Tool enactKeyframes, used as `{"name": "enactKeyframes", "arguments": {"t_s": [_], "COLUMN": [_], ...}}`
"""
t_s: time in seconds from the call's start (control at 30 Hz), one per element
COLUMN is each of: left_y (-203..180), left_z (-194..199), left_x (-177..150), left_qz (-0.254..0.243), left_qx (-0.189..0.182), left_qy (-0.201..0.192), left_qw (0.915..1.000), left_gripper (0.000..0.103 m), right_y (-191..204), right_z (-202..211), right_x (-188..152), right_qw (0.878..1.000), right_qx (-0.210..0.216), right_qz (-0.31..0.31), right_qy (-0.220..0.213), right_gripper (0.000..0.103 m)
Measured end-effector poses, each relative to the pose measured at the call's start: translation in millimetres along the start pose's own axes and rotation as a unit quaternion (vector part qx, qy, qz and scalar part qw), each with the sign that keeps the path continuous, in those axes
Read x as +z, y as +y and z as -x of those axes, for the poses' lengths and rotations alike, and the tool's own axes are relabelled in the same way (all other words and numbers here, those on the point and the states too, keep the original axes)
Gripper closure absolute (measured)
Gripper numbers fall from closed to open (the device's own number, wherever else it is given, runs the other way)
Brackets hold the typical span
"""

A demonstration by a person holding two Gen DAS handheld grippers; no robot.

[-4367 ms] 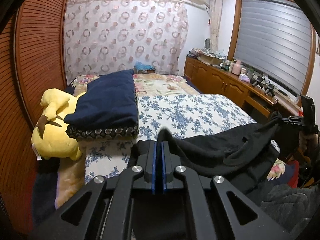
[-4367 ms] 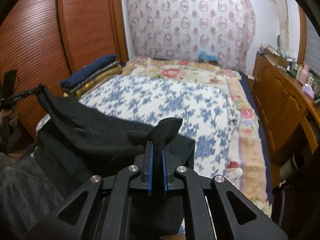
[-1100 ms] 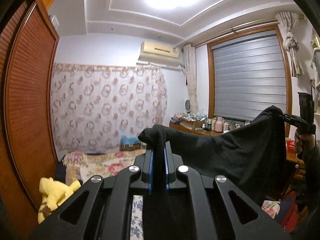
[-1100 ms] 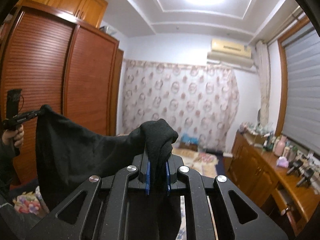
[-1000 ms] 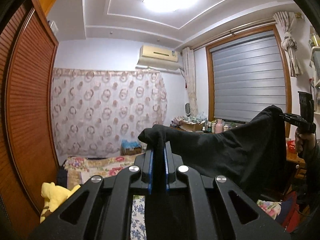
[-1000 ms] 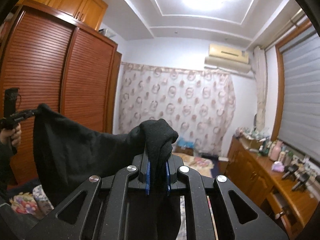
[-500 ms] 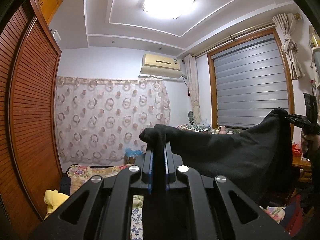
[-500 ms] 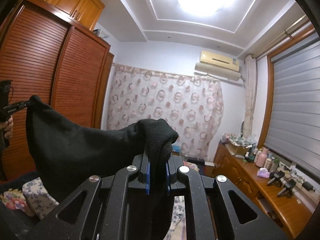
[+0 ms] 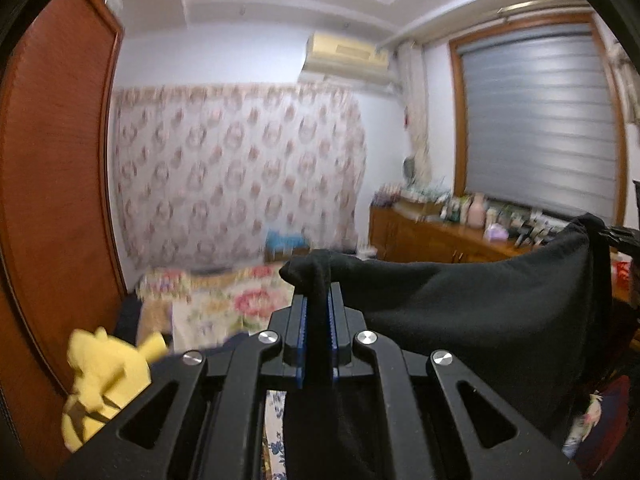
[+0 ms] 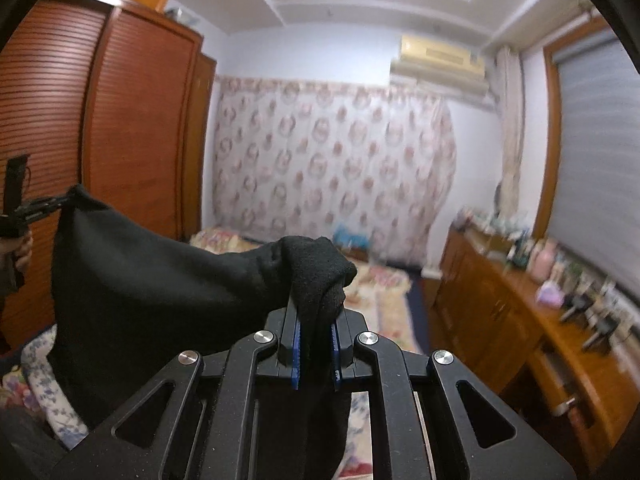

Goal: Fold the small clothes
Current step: 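Lift the black T-shirt high with both grippers, holding it stretched between them, then lower the shirt onto the bedspread with both grippers and open them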

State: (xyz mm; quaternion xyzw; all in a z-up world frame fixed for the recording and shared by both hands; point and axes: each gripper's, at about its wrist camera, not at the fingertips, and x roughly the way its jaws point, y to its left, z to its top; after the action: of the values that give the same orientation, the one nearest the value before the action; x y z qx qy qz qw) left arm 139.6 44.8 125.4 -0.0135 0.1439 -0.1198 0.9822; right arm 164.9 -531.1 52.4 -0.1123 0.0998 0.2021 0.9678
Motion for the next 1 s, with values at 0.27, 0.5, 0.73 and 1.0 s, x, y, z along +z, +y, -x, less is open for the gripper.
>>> {"name": "enactKeyframes", "arguments": {"t_s": [0.27,0.5,0.73,1.0], "left_y": [-2.9,-9.3,-5.3,-5.7], "left_z": [-122.2,-180.6,-210.3,-212.8], "left_x": [-41.1,-56.5,-69.7,-73.9], "left_qz": [0.000,-0.007,0.002,0.009], "left_qx": [0.015,0.029,0.033,0.013], "left_qy": [0.093,0.142,0.184,0.209], "left_qw": [0.9956,0.9894,0.9824,0.9778], "left_gripper": [0.097,0.096,0.096,0.086], "right_y": [-33.6,-62.1,-69.5,-67.4], "right_z": [-148.8,-231.5,-279.0,-305.5], "right_x": [-63.9,-92.8,-112.0,-130.2], "right_qw": [0.993,0.984,0.976,0.969], "right_qx": [-0.001,0.004,0.022,0.013], "right_qz": [-0.027,-0.037,-0.039,-0.050], "right_qy": [0.112,0.175,0.212,0.243], "right_gripper": [0.095,0.095,0.094,0.089]}}
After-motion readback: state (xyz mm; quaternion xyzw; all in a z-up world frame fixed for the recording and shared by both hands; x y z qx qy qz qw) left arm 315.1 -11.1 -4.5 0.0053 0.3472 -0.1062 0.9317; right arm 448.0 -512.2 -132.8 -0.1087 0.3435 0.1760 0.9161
